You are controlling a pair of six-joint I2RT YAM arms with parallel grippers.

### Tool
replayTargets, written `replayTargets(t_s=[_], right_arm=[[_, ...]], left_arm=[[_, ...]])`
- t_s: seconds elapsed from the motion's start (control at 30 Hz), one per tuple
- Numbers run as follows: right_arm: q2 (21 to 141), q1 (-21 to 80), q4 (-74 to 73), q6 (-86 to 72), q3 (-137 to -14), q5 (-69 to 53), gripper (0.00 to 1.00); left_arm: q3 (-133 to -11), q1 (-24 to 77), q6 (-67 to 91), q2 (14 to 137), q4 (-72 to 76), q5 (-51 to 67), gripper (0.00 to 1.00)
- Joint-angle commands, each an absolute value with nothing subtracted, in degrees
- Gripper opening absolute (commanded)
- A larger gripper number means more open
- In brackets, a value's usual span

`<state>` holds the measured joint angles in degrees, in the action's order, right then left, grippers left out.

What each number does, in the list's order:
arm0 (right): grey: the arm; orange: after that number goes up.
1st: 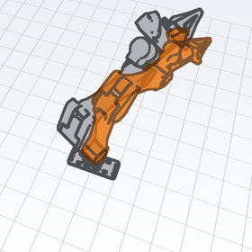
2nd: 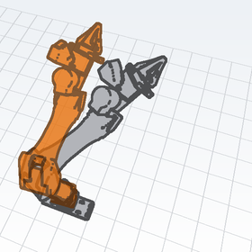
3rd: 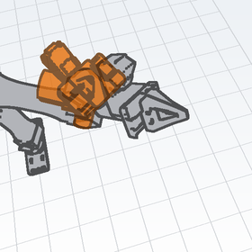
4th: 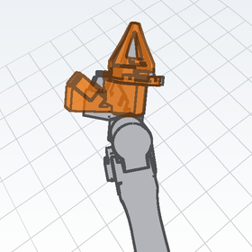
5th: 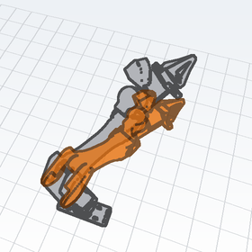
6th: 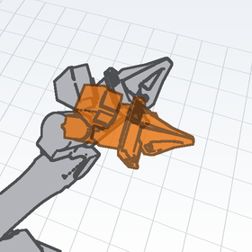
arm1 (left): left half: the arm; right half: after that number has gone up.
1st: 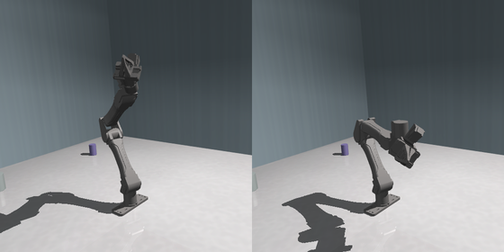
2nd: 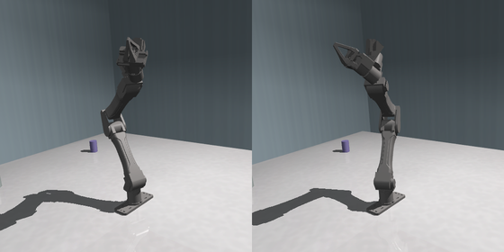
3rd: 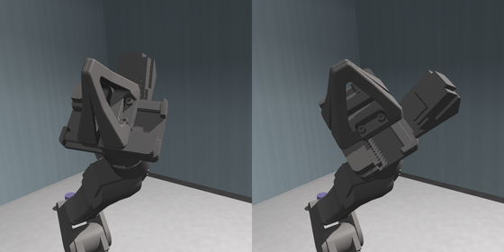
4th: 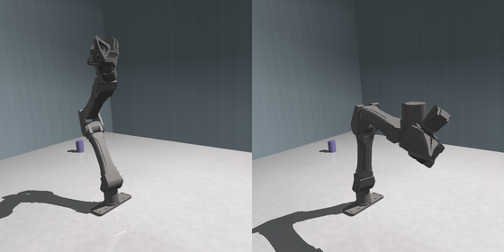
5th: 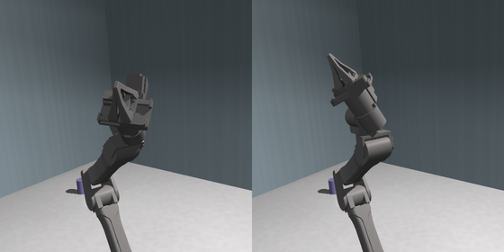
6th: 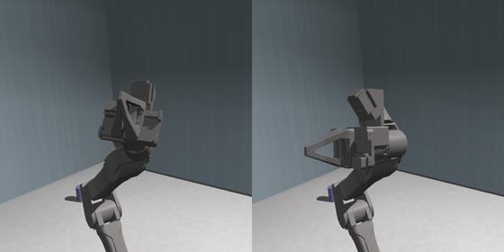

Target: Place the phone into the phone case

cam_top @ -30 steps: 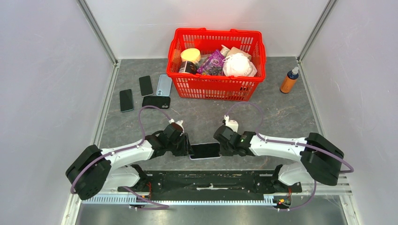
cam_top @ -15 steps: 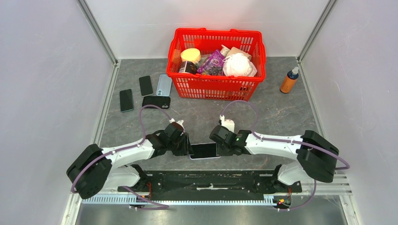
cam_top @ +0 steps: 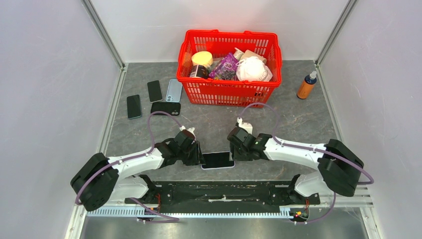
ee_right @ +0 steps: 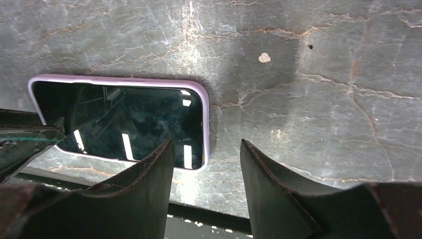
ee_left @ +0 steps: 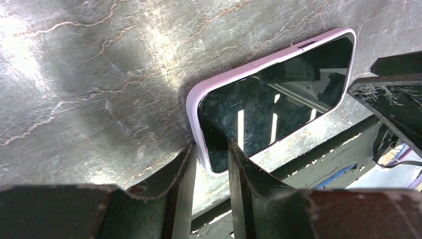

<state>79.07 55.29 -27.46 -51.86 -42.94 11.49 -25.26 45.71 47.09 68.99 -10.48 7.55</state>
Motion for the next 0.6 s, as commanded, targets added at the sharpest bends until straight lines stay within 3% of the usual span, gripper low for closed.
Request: replayTargets(t_s=[0.0, 0.27, 0.57], right_arm=[[82.0, 55.4, -24.1, -49.8, -44.5, 10.8, 0.57], [87.2, 55.4, -24.4, -49.3, -46.0, 13.0, 0.49], [94.1, 59.1, -24.2, -51.0, -46.4, 14.7, 0.25]], left_arm=[[-25.7, 45.9, 44.6, 70.9, -11.8, 4.1, 0.36], [-26.7, 45.9, 44.1, 72.8, -11.9, 3.8, 0.36], [-27.9, 46.0, 43.7, 76.2, -11.2, 3.8, 0.35]])
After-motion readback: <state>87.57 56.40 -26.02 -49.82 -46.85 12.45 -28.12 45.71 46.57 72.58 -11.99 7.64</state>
